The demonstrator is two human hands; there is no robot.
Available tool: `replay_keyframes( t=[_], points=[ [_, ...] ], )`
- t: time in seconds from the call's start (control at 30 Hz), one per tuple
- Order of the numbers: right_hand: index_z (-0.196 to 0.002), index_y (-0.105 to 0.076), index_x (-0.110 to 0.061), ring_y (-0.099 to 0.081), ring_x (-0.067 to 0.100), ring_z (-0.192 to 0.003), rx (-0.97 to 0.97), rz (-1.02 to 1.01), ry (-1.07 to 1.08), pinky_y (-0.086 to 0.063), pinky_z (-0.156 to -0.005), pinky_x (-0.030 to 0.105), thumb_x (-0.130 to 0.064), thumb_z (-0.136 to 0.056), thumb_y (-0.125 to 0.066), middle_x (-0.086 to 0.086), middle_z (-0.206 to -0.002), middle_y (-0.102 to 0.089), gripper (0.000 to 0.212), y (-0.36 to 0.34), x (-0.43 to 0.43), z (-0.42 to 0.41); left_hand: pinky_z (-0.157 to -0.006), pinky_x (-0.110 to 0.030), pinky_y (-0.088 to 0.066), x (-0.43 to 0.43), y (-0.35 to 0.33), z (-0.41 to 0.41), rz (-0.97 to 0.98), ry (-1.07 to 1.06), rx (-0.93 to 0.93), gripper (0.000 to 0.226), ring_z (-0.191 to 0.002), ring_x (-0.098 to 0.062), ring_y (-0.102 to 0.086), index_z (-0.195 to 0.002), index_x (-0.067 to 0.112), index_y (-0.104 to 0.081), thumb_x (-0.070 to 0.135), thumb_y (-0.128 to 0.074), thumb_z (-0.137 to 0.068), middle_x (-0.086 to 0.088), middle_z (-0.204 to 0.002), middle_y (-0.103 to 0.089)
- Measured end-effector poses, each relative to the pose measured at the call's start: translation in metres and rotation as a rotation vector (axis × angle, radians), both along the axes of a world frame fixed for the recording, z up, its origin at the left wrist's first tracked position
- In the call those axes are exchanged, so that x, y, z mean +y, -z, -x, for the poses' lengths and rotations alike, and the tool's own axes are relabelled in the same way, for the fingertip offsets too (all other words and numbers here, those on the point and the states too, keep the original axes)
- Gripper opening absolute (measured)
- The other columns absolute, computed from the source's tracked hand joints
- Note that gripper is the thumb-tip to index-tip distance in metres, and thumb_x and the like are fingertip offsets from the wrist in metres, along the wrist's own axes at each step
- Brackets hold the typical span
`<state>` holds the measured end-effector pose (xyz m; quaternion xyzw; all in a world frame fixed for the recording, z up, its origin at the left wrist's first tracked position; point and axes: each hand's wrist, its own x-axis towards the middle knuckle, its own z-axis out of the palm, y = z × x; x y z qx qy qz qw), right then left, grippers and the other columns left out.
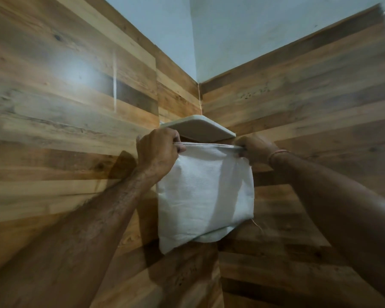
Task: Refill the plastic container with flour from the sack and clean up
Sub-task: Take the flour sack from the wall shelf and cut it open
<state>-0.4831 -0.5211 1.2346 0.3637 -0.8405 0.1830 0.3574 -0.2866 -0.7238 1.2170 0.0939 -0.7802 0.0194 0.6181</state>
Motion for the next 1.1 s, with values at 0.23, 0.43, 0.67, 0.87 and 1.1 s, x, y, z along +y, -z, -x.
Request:
replay_keyframes(
  t=[0.23,0.43,0.67,0.87,1.1],
  points=[
    [-0.063,-0.053,-0.025,-0.068,0.016,-0.051,0.093,0.081,0.097,-0.045,-0.050,0.022,-0.034,-0.096,-0.069,-0.001,-0.069,-0.069,0.038,0.009,0.092,-0.053,-0.103,-0.054,-0.044,0.060,0.008,-0.026,-0.057,0.092,0.006,0.017,-0.080,-0.013,-0.053,-0.084,0.025,-0.075,0.042,-0.080,-0.086,0.005,-0.087,-0.075],
    [-0.074,-0.066,-0.017,-0.074,0.019,-0.058,-0.028,0.027,0.110,-0.062,-0.064,0.034,-0.035,-0.092,-0.076,0.002,-0.072,-0.072,0.027,0.058,0.202,-0.100,-0.089,-0.044,-0.052,0.154,0.067,-0.058,-0.124,0.171,-0.125,0.021,-0.078,-0.017,-0.063,-0.078,0.027,-0.071,0.044,-0.081,-0.084,0.013,-0.072,-0.062],
    [-0.061,-0.056,-0.016,-0.071,0.021,-0.057,-0.403,0.103,0.080,-0.062,-0.061,0.031,-0.024,-0.087,-0.083,0.000,-0.064,-0.063,0.038,0.194,0.362,-0.149,-0.085,-0.039,-0.047,0.303,0.200,-0.123,-0.221,0.268,-0.338,0.022,-0.081,-0.020,-0.063,-0.080,0.023,-0.072,0.043,-0.080,-0.084,0.011,-0.074,-0.065],
    [-0.060,-0.062,-0.017,-0.065,0.005,-0.047,-0.699,0.002,0.129,-0.057,-0.055,0.020,-0.022,-0.086,-0.085,0.003,-0.064,-0.067,0.035,0.356,0.457,-0.177,-0.076,-0.036,-0.043,0.397,0.350,-0.169,-0.274,0.285,-0.651,0.018,-0.081,-0.021,-0.059,-0.080,0.023,-0.071,0.038,-0.077,-0.088,0.007,-0.081,-0.065],
    [-0.062,-0.072,-0.021,-0.062,0.001,-0.051,-0.762,-0.210,0.173,-0.058,-0.072,0.025,-0.029,-0.077,-0.089,-0.010,-0.057,-0.066,0.024,0.470,0.483,-0.193,-0.088,-0.044,-0.041,0.438,0.484,-0.215,-0.380,0.185,-0.799,0.021,-0.086,-0.023,-0.069,-0.073,0.026,-0.066,0.035,-0.076,-0.088,0.009,-0.080,-0.069]
  ],
)
